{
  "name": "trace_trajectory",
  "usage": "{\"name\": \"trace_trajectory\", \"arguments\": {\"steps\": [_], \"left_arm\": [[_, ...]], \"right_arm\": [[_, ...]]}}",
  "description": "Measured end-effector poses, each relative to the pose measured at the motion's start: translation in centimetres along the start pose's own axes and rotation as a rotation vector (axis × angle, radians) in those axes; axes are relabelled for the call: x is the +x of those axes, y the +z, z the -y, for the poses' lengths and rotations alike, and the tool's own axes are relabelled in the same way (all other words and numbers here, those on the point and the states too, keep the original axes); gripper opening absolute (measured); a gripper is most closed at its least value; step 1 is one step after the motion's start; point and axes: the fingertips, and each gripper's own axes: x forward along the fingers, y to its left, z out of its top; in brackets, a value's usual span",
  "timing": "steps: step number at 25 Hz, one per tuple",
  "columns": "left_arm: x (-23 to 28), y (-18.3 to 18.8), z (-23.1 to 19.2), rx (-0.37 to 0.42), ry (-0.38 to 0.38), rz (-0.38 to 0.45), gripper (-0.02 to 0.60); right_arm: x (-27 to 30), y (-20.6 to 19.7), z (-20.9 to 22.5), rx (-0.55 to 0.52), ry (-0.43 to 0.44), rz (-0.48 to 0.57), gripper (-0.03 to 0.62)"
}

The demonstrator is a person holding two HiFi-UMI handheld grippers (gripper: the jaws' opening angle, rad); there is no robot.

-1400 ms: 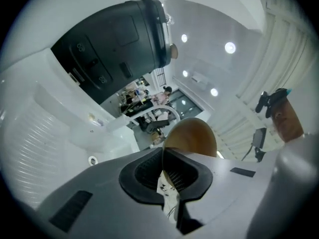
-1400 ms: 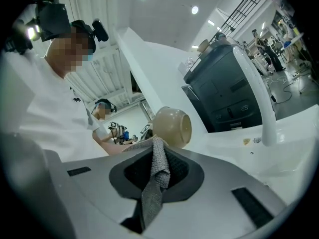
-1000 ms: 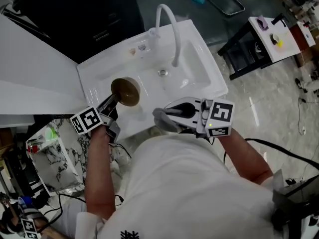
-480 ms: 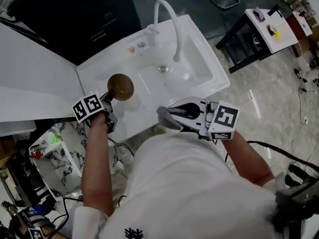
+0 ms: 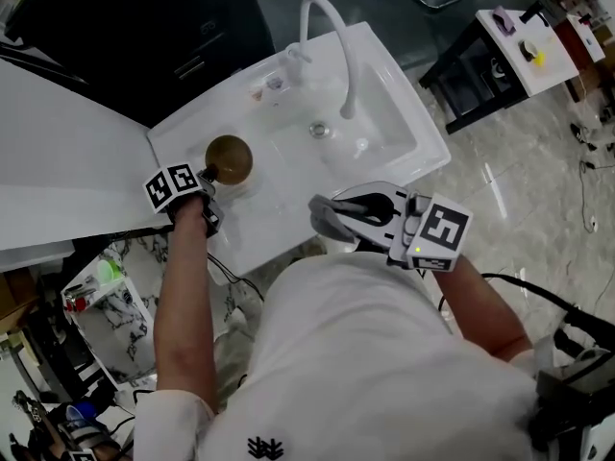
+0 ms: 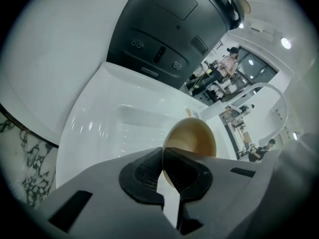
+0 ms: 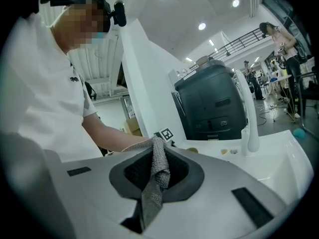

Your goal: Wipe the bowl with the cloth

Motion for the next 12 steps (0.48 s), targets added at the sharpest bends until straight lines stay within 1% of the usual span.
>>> {"name": "trace_trajectory", "arguments": {"steps": [5,9,12], "left_arm": [[2.0,0.7,-1.9,-0.014,0.065,-0.047,0.02],[3.2,1.2,-2.8,0.006,0.126,-0.086,0.02],[4.0,1.7,-3.5,0.006,0.157,-0.101,0.02]], "right_arm": [[-0.3,0.1,0.9,0.0,-0.032,0.01,0.032],[-1.0,0.0,1.7,0.008,-0.067,0.02,0.032],[-1.3,-0.2,2.1,0.013,-0.083,0.017,0.032]]}}
